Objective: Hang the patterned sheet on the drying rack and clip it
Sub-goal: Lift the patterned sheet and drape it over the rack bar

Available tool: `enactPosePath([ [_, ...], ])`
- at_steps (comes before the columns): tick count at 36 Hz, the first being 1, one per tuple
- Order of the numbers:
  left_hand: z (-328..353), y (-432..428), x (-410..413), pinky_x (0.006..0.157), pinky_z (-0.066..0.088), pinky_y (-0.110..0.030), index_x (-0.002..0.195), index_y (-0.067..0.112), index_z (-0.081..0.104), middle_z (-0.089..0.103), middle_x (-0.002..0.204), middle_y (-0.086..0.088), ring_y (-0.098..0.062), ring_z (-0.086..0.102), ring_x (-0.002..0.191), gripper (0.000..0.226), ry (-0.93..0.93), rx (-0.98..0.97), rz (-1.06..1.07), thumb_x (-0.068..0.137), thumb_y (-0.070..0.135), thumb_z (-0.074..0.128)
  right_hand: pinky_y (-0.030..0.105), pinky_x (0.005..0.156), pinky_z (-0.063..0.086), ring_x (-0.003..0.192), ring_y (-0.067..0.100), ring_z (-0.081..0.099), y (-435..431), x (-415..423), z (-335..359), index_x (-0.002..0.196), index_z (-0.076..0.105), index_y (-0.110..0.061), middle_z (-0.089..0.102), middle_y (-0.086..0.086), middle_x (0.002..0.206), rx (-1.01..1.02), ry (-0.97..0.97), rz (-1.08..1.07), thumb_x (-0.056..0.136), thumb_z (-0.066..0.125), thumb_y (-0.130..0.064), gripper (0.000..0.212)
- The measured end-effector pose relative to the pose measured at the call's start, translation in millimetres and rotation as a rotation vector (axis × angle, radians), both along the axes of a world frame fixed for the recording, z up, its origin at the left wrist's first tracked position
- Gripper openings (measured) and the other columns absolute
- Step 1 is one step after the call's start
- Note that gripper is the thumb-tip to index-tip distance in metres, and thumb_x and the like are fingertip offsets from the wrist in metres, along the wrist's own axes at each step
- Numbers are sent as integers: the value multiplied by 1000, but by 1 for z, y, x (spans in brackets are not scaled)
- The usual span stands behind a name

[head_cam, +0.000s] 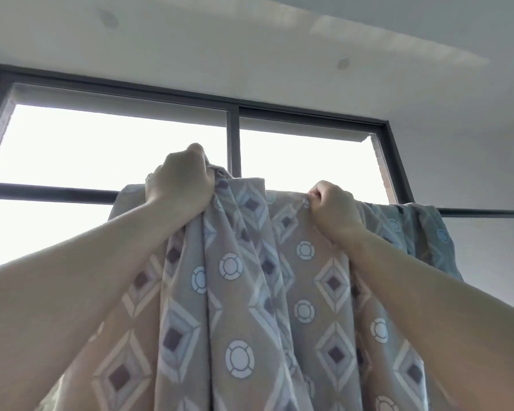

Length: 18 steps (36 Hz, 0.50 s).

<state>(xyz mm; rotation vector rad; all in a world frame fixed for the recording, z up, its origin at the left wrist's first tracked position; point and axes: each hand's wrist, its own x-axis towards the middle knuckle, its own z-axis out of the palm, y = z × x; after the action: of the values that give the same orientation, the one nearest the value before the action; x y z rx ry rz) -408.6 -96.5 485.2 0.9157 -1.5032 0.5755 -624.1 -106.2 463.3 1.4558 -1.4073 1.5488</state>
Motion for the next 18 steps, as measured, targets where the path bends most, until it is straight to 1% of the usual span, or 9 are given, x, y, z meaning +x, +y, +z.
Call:
enactPosePath([
  [2, 3, -2, 12, 67, 32, -34, 93, 13, 47, 51, 86, -6, -26, 45, 79, 6, 45, 14, -4, 93, 17, 42, 32, 73, 35, 82, 22, 48, 5, -22, -2, 85, 48, -14, 54, 4, 84, 23, -65, -78, 96, 38, -14, 15],
  [4, 3, -2, 15, 67, 33, -34, 95, 11, 47, 51, 85, -7, -27, 45, 79, 7, 46, 19, -12, 93, 16, 41, 37, 84, 39, 84, 25, 47, 11, -33, -2, 86, 50, -13, 56, 8, 87, 58, -103, -154, 94, 39, -10, 14],
  [6, 2, -1, 10, 71, 36, -36, 96, 11, 45, 50, 83, -6, -28, 46, 79, 7, 41, 23, -23, 93, 15, 40, 43, 98, 35, 95, 29, 51, 15, -28, 2, 91, 57, -11, 60, 10, 91, 46, -72, -219, 91, 41, -8, 16],
  [8, 1, -1, 4, 80, 38, -40, 95, 11, 42, 50, 82, -6, -28, 46, 80, 6, 50, 24, -20, 93, 17, 40, 43, 103, 34, 111, 28, 51, 15, -11, 4, 109, 60, -12, 65, 7, 109, 8, 36, -151, 93, 44, -14, 23],
  [10, 0, -2, 1, 84, 36, -41, 95, 12, 42, 51, 83, -5, -28, 46, 80, 7, 54, 6, -1, 94, 18, 39, 39, 100, 39, 109, 21, 56, 17, 11, 1, 116, 60, -15, 65, 2, 113, 48, 139, 67, 96, 44, -23, 27],
  [12, -1, -4, 2, 83, 34, -41, 95, 11, 42, 51, 80, -4, -27, 47, 78, 8, 52, -11, 4, 95, 19, 39, 36, 90, 46, 97, 18, 60, 14, 26, -3, 105, 64, -15, 67, 1, 100, 107, 162, 247, 95, 47, -26, 23],
  [13, -1, -5, 4, 83, 34, -41, 95, 11, 42, 50, 77, -2, -27, 47, 78, 8, 55, -19, -1, 95, 19, 39, 33, 84, 48, 91, 18, 60, 12, 28, -4, 99, 65, -12, 67, 1, 93, 83, 144, 280, 94, 48, -25, 22],
  [16, -2, -6, 9, 81, 35, -40, 95, 11, 43, 47, 73, 0, -26, 46, 78, 8, 65, -41, -6, 94, 18, 39, 27, 64, 38, 79, 17, 52, 6, 18, 0, 92, 64, -4, 61, 2, 82, -12, 65, 219, 94, 49, -21, 22],
  [18, -2, -8, 14, 81, 34, -40, 97, 10, 44, 51, 81, -4, -27, 46, 79, 10, 79, -41, -2, 94, 17, 38, 27, 65, 30, 81, 19, 48, 4, -1, 3, 90, 61, -2, 61, 7, 86, -11, 26, 94, 94, 48, -19, 22],
])
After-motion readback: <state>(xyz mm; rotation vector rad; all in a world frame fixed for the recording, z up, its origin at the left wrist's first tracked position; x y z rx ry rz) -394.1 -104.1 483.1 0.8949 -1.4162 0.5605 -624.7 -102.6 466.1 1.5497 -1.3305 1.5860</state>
